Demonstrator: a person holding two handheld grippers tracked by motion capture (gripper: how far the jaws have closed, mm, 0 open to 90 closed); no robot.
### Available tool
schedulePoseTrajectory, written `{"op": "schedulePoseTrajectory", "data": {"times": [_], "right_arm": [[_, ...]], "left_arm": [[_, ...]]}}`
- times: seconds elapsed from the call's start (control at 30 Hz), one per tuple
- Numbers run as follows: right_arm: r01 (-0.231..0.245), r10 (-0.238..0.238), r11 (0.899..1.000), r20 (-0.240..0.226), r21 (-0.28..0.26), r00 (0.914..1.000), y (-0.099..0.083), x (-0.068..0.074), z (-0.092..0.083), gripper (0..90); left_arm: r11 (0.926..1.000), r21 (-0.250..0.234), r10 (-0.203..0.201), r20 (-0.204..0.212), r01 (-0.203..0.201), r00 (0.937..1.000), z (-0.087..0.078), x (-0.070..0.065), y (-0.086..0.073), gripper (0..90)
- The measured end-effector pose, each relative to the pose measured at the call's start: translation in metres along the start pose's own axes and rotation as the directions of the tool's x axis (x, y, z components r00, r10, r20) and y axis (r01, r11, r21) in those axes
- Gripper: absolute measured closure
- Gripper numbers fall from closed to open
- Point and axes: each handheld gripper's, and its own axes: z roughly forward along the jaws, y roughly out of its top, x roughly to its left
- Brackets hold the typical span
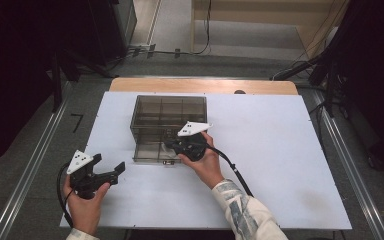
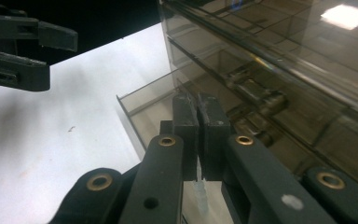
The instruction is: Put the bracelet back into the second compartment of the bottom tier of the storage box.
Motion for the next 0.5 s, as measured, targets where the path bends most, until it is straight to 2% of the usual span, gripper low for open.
{"op": "schedulePoseTrajectory", "data": {"times": [0.2, 0.23, 0.3, 0.37, 0.5], "right_arm": [[0.001, -0.001, 1.0, 0.001, 0.019, 1.0, -0.001, 0.001, 0.006, 85.0], [-0.002, 0.001, 0.999, 0.023, 0.046, 0.9997, -0.003, -0.001, 0.007, 85.0], [-0.007, 0.005, 0.998, 0.031, 0.061, 0.9995, -0.004, -0.003, 0.008, 85.0], [0.003, -0.009, 0.996, 0.07, 0.094, 0.9975, -0.007, -0.005, 0.009, 85.0], [0.007, -0.02, 0.991, 0.098, 0.136, 0.995, -0.011, -0.006, 0.013, 84.1]], "left_arm": [[1.0, -0.001, 0.0, 0.001, 0.0, 1.0, 0.0, 0.0, 0.0, 5.1], [1.0, -0.001, 0.0, 0.001, 0.0, 1.0, 0.0, 0.0, 0.0, 5.1], [1.0, 0.0, -0.001, 0.0, 0.001, 1.0, -0.001, 0.001, 0.0, 5.1], [1.0, 0.0, -0.001, 0.001, 0.001, 1.0, -0.001, 0.0, 0.0, 5.1], [1.0, 0.001, -0.002, 0.002, 0.002, 1.0, 0.0, 0.001, 0.0, 5.1]]}}
